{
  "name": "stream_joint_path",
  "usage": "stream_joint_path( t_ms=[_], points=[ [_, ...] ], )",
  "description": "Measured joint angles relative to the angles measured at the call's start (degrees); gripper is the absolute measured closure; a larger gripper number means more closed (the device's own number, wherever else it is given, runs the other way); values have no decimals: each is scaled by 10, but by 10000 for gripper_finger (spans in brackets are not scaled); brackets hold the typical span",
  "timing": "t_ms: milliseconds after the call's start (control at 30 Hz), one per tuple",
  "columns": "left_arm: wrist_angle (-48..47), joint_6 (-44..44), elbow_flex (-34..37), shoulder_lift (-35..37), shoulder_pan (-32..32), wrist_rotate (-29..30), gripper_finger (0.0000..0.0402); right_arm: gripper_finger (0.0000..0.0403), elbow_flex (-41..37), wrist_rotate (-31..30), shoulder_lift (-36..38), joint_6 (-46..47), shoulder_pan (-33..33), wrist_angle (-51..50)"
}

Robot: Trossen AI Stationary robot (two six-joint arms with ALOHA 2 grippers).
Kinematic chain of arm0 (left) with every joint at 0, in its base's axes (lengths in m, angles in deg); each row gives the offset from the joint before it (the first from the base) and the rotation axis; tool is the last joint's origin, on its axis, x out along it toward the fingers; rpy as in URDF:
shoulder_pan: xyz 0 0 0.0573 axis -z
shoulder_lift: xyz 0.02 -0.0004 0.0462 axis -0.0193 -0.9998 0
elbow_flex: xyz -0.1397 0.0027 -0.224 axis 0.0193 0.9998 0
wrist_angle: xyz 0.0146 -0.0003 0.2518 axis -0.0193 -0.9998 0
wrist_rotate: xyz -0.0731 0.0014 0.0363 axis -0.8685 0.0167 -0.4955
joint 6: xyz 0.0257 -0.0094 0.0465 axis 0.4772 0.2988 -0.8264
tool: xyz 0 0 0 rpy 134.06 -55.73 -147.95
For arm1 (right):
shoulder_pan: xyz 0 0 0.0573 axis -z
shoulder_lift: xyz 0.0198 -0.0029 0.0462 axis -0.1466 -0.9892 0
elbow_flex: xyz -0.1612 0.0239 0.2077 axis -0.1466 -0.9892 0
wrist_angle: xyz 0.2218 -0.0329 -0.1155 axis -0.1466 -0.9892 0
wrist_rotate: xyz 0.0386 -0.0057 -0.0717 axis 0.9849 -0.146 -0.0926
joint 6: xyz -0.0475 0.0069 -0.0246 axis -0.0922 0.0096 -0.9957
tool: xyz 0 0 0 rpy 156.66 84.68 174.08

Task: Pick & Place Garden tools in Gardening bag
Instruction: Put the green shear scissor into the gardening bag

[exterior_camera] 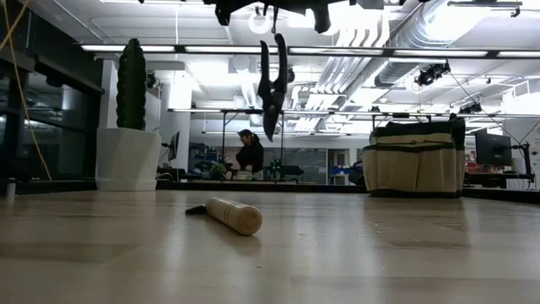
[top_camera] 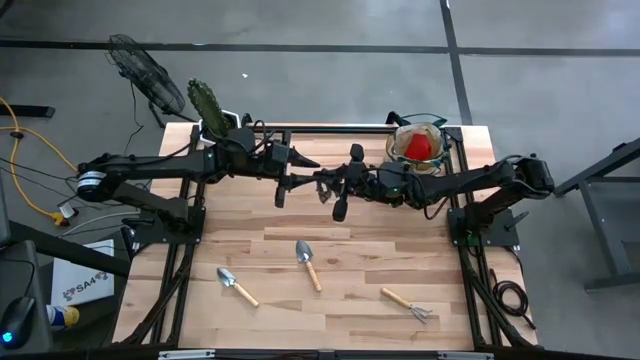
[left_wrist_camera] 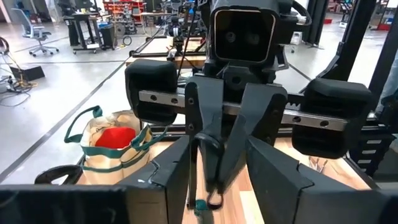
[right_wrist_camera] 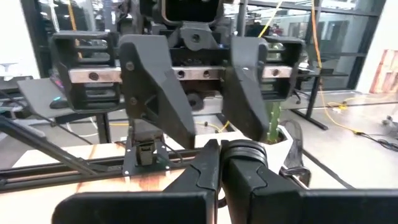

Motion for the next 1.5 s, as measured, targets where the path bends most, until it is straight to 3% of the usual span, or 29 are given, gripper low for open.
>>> stream_joint_path(
  t_ms=[333,900,1267,1500],
  points=[
    [-99,-45,0,77,0,115,249,399,0,-34,19,0,0,-20],
    [-331,-58,0,240,0,187,249,399,0,-210,61,-18,39,-44],
    [-337,-42,85,350,0,190,249,399,0,-280,61,-22,105,-52],
    [-294,-42,162,417,0,185,249,399,0,-337,61,-22,142,-65]
  ],
)
